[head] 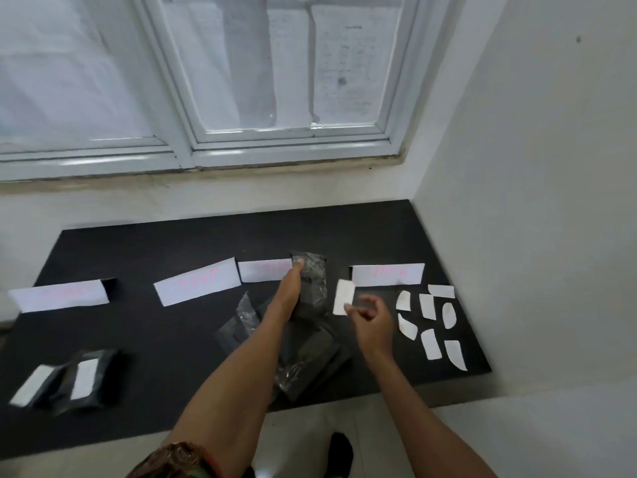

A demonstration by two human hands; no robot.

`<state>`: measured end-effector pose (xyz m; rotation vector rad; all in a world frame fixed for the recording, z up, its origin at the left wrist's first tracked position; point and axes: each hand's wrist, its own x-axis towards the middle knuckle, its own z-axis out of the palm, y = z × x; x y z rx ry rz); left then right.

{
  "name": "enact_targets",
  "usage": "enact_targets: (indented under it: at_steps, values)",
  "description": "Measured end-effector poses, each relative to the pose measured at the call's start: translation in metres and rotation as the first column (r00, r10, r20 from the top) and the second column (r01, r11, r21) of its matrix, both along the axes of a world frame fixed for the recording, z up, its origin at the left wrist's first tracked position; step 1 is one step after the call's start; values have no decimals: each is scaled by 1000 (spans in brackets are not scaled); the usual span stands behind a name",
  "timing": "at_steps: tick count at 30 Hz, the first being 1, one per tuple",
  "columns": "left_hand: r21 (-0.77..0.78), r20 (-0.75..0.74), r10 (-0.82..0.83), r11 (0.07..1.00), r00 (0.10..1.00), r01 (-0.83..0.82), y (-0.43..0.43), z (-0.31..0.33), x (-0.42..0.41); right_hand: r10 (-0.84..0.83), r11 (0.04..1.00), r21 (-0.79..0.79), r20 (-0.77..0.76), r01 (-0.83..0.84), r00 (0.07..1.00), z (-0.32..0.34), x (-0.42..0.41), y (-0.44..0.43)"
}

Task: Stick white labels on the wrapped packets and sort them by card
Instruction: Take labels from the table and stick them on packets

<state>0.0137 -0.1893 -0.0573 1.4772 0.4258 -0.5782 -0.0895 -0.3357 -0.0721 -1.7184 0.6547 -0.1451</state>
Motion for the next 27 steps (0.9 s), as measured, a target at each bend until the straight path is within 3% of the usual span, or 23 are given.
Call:
enact_targets:
  at_steps: [4,9,16,27]
  values:
    - [-26,-11,31,999,999,-31,45,18,-10,153,988,-30,134,-150,979,39,21,54]
    - [-47,39,-28,998,999,30,108,30,-27,243,968,-95,136,-231,961,48,37,116]
    - [-72,122,-23,997,992,32,158,29,-35,252,960,-140,67,-241,965,47,35,173]
    - [51,239,2,999,971,-15,206,32,-43,238,916,-338,21,-218,971,55,21,239]
